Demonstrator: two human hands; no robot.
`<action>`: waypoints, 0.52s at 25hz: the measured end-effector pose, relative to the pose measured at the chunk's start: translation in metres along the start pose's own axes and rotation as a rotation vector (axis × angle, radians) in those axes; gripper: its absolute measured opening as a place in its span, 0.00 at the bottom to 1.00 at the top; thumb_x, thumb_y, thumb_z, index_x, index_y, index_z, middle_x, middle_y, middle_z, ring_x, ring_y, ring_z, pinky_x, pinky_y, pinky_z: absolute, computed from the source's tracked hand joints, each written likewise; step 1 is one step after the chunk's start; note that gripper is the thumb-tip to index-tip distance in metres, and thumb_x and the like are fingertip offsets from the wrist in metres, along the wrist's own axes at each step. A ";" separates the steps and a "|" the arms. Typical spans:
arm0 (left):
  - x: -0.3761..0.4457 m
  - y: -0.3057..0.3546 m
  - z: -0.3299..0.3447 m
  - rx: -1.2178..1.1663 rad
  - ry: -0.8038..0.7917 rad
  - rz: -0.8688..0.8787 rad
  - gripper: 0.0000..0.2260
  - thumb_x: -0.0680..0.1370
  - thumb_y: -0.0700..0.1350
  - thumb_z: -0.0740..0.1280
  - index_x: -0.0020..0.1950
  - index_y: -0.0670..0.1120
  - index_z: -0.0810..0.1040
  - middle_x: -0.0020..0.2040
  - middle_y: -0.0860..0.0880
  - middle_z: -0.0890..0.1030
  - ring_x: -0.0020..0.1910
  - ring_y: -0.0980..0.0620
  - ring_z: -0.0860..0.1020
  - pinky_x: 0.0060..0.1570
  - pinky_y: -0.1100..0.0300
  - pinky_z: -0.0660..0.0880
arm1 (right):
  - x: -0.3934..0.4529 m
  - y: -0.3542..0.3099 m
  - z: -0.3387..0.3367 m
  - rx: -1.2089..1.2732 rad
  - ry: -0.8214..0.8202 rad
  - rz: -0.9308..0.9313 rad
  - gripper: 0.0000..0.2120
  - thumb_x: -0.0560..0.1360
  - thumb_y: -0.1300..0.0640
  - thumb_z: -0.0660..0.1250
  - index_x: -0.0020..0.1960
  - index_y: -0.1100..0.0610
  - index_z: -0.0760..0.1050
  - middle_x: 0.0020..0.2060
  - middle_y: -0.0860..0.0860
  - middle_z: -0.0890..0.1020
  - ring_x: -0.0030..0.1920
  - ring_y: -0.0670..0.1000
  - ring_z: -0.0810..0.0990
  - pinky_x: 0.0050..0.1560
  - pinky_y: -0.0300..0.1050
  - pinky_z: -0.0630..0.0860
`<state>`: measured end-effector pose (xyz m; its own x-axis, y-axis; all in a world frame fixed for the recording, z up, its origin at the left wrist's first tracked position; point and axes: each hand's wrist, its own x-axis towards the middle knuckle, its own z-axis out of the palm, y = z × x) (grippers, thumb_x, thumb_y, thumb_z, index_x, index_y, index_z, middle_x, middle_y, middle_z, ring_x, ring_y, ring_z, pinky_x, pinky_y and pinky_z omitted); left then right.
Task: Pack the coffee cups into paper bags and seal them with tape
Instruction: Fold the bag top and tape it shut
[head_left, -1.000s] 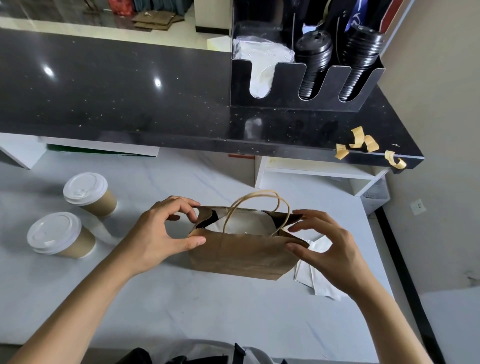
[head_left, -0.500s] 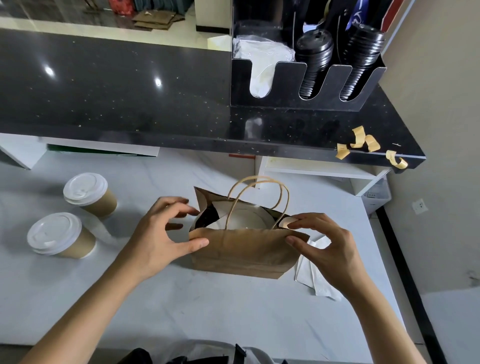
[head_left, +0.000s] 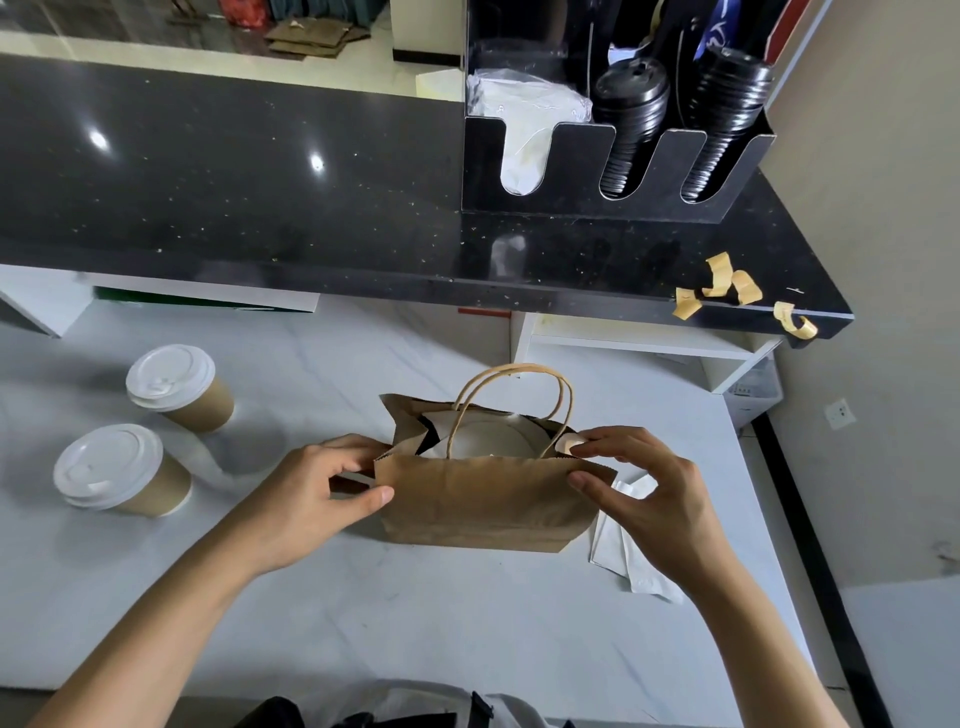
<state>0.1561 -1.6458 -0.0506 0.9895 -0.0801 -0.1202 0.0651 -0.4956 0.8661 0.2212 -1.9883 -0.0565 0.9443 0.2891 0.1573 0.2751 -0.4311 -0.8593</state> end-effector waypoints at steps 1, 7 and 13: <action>0.001 -0.001 0.000 0.029 0.007 0.014 0.04 0.77 0.45 0.74 0.49 0.54 0.86 0.58 0.59 0.82 0.58 0.58 0.82 0.60 0.53 0.77 | 0.000 0.000 0.000 0.000 -0.002 0.004 0.10 0.72 0.56 0.79 0.51 0.45 0.85 0.55 0.42 0.85 0.60 0.49 0.82 0.60 0.46 0.77; 0.015 0.014 -0.006 0.099 0.176 0.082 0.33 0.66 0.51 0.83 0.66 0.60 0.71 0.71 0.63 0.69 0.68 0.60 0.72 0.62 0.61 0.74 | 0.000 -0.002 -0.002 -0.017 0.001 -0.003 0.09 0.72 0.55 0.78 0.51 0.46 0.85 0.54 0.41 0.85 0.60 0.47 0.82 0.58 0.39 0.75; 0.037 0.032 -0.008 0.343 0.051 0.155 0.34 0.68 0.54 0.81 0.69 0.70 0.69 0.62 0.67 0.73 0.67 0.62 0.66 0.67 0.63 0.65 | -0.001 0.001 0.003 -0.024 0.071 0.048 0.12 0.70 0.56 0.81 0.44 0.49 0.77 0.49 0.41 0.85 0.54 0.49 0.82 0.56 0.43 0.76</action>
<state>0.1959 -1.6573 -0.0232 0.9900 -0.1378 0.0309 -0.1239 -0.7425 0.6583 0.2202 -1.9866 -0.0585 0.9666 0.2067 0.1513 0.2330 -0.4638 -0.8548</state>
